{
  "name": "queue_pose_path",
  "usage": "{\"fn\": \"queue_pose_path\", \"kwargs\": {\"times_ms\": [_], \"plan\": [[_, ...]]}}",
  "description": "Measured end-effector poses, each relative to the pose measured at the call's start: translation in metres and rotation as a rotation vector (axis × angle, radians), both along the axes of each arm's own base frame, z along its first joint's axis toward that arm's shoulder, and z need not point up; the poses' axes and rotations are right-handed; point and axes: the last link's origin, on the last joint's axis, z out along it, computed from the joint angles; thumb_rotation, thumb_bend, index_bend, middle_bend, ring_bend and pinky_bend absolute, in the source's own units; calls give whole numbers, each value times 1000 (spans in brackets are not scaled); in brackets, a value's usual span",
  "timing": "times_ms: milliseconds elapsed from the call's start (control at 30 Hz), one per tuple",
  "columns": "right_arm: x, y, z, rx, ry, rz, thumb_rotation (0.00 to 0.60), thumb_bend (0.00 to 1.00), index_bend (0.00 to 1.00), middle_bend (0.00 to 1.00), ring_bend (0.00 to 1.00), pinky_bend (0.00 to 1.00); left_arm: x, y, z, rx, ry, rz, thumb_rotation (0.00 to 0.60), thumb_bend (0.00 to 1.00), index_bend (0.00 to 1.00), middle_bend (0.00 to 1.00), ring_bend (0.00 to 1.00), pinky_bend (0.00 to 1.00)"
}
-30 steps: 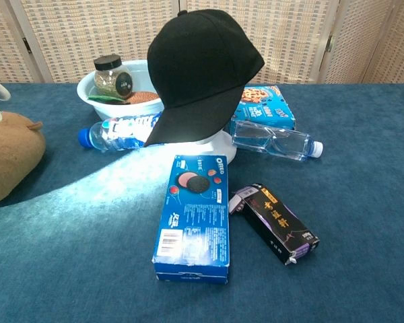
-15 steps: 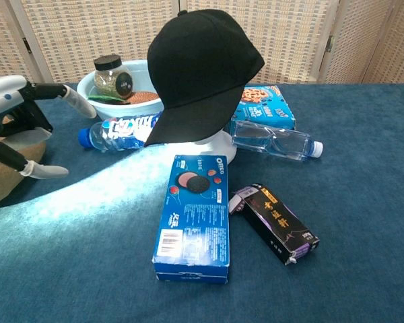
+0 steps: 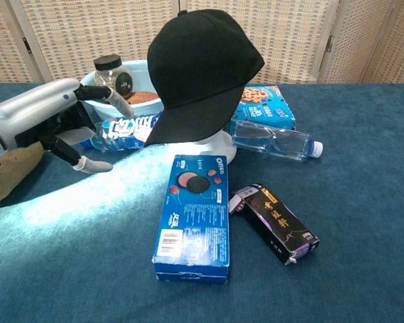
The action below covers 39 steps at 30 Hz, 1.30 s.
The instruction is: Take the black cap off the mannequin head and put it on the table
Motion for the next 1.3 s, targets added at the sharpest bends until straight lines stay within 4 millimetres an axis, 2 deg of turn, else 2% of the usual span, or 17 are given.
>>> {"fn": "queue_pose_path", "kwargs": {"times_ms": [367,1300], "plan": [[-3,1,0,4,3,-14,600,306,188,268,158,165,13,9,-15,-2,-45,46,600,110,354,1000,1000,1000],[-7,0,-2,14,-1,-28,600,306,188,268,158,165,27,6,-43,41,-202,149,600,109,369,1000,1000,1000]]}}
